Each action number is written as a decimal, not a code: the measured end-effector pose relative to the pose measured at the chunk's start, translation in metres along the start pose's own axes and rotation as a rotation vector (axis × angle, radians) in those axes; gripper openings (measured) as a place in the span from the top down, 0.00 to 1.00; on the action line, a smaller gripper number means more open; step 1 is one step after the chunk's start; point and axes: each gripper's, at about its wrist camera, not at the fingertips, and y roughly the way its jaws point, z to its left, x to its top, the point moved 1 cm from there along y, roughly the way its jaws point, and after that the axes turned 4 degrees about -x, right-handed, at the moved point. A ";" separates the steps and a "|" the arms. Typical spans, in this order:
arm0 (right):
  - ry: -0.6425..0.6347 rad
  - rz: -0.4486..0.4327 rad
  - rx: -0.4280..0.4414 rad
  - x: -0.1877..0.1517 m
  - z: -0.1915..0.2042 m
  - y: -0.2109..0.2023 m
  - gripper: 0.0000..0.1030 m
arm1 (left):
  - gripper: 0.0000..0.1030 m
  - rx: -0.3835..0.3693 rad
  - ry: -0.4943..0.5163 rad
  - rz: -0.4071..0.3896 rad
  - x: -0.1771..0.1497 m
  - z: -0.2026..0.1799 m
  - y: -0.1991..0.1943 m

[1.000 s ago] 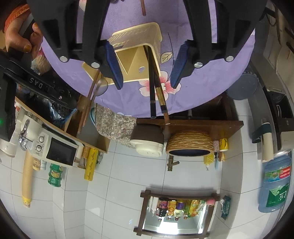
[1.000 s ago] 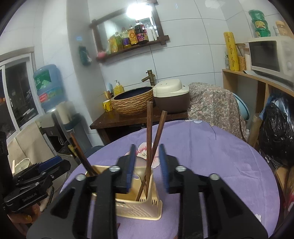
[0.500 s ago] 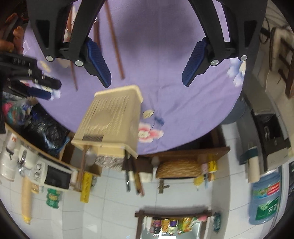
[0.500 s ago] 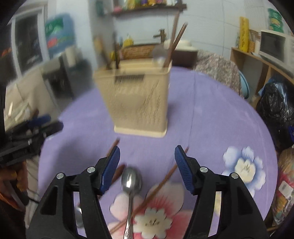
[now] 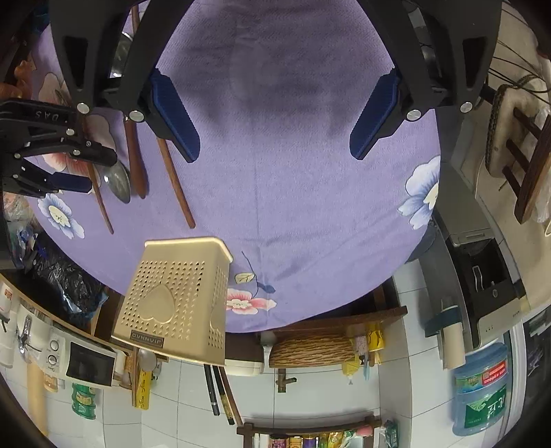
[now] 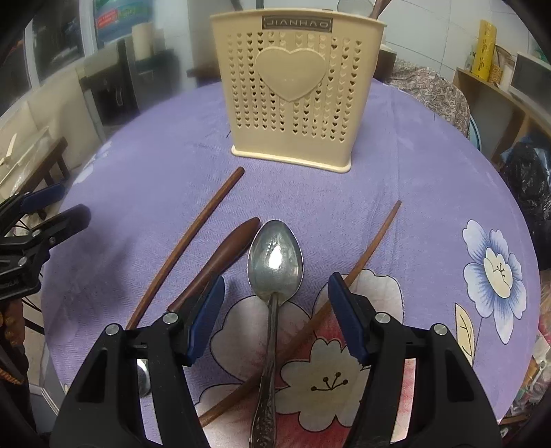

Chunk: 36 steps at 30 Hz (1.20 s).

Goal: Organize utensils
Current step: 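Grasp a metal spoon with the right tool while the left grasps a wooden spoon handle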

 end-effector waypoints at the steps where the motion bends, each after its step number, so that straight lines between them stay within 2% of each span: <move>1: -0.003 0.005 -0.002 -0.001 0.000 0.002 0.39 | 0.15 0.001 0.002 0.003 -0.002 0.000 0.000; 11: -0.011 0.025 0.013 0.007 0.002 0.016 0.50 | 0.14 -0.010 0.011 0.015 -0.005 -0.005 0.001; 14: 0.002 0.022 0.007 0.012 -0.001 0.018 0.63 | 0.14 -0.023 0.014 0.020 -0.005 -0.009 0.002; 20: 0.032 0.014 0.033 0.014 -0.004 0.017 0.63 | 0.14 -0.074 0.052 0.027 -0.002 -0.028 0.003; 24: 0.082 -0.037 0.041 0.014 -0.018 -0.003 0.63 | 0.15 -0.129 0.127 0.024 0.004 -0.054 0.005; 26: 0.101 -0.074 0.031 0.013 -0.026 -0.019 0.63 | 0.20 -0.147 0.162 0.033 0.007 -0.067 0.009; 32: 0.182 -0.182 0.015 0.003 -0.052 -0.072 0.63 | 0.42 -0.237 0.255 0.120 0.014 -0.103 0.033; 34: 0.204 -0.209 0.021 -0.004 -0.056 -0.087 0.63 | 0.52 -0.233 0.285 0.150 0.016 -0.113 0.046; 36: 0.214 -0.224 0.020 -0.008 -0.058 -0.096 0.63 | 0.55 -0.230 0.305 0.190 0.019 -0.121 0.061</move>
